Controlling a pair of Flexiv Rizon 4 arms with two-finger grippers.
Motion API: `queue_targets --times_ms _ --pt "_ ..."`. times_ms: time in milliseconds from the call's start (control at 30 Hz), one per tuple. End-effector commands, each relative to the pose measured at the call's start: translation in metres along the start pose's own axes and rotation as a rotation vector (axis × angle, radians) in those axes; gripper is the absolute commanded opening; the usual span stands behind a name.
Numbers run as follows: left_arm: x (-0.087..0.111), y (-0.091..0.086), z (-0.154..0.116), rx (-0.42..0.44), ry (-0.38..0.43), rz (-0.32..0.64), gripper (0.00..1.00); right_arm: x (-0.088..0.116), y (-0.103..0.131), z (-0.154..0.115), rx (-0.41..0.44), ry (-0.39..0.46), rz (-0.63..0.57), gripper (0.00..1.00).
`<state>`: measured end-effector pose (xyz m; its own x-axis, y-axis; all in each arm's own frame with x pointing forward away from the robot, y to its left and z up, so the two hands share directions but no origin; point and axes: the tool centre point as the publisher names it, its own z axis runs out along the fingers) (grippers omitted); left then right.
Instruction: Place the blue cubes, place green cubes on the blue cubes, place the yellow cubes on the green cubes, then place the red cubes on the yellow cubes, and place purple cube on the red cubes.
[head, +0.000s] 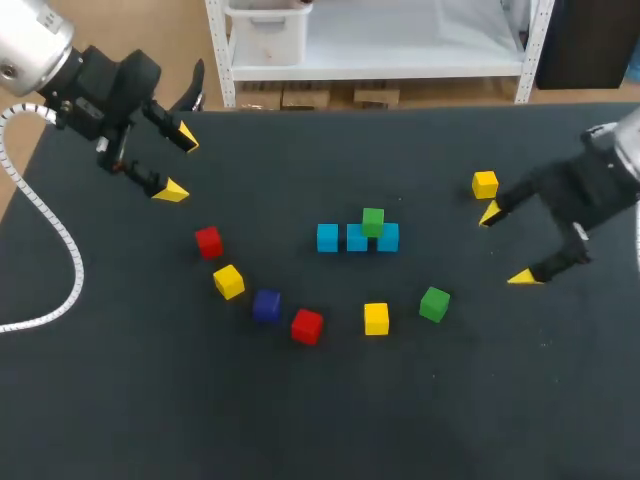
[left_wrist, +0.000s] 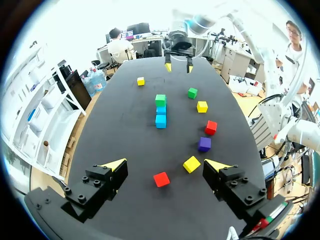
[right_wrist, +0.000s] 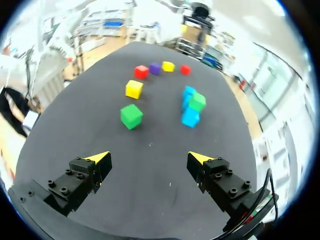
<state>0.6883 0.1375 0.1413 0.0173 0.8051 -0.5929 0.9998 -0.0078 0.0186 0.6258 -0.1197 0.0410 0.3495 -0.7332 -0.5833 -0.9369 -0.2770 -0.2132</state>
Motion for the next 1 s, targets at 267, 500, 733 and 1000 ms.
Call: queue_targets --times_ms 267,500,733,1000 --pt "0.001 0.000 0.000 -0.001 -0.003 0.003 1.00 -0.027 0.005 0.029 -0.261 0.055 -0.498 1.00" --pt "0.001 0.000 0.000 -0.001 -0.003 0.003 1.00 -0.036 0.002 0.044 -0.406 0.032 -0.673 1.00" --pt "0.001 0.000 0.000 -0.001 -0.003 0.003 1.00 -0.036 -0.004 0.060 -0.472 0.079 -0.729 1.00" --pt "0.001 0.000 0.000 -0.001 -0.003 0.003 1.00 -0.042 0.000 0.071 -0.445 0.141 -0.679 1.00"
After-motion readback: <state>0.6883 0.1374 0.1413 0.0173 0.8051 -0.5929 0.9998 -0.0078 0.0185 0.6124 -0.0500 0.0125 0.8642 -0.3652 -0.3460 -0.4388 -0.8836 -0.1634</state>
